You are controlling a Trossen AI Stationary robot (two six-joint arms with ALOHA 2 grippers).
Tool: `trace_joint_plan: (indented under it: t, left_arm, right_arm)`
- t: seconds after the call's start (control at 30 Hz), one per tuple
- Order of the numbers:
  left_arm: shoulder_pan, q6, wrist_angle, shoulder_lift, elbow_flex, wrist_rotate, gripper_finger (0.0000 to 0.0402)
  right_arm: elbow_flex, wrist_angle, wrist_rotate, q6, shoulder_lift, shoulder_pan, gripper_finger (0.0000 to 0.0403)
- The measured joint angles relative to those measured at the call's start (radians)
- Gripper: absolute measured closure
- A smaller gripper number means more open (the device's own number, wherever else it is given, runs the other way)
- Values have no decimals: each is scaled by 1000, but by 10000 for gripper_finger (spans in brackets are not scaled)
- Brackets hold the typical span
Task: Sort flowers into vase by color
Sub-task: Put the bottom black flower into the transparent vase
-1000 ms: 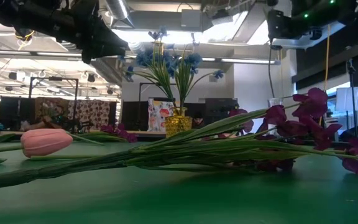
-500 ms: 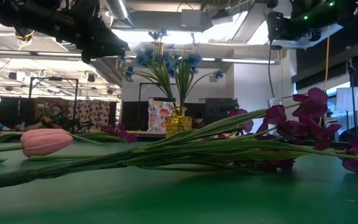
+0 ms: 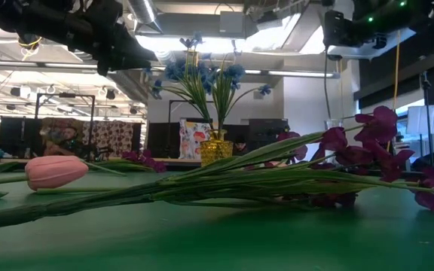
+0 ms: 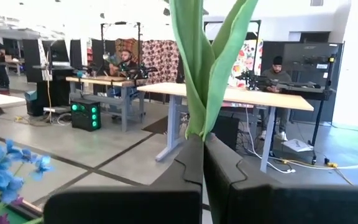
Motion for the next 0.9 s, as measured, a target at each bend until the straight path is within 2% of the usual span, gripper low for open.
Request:
trace_joint_plan:
  t: [0.17, 0.43, 0.73, 0.9]
  left_arm:
    - [0, 4, 0, 0, 0, -2, 246]
    - [0, 8, 0, 0, 0, -2, 246]
    - [0, 8, 0, 0, 0, -1, 246]
    - [0, 2, 0, 0, 0, -1, 246]
  right_arm:
    - [0, 34, -50, -1, -3, 0, 402]
    - [0, -101, 26, -4, -2, 0, 402]
    - [0, -209, 30, 56, -2, 0, 401]
    - [0, -214, 30, 76, -2, 0, 379]
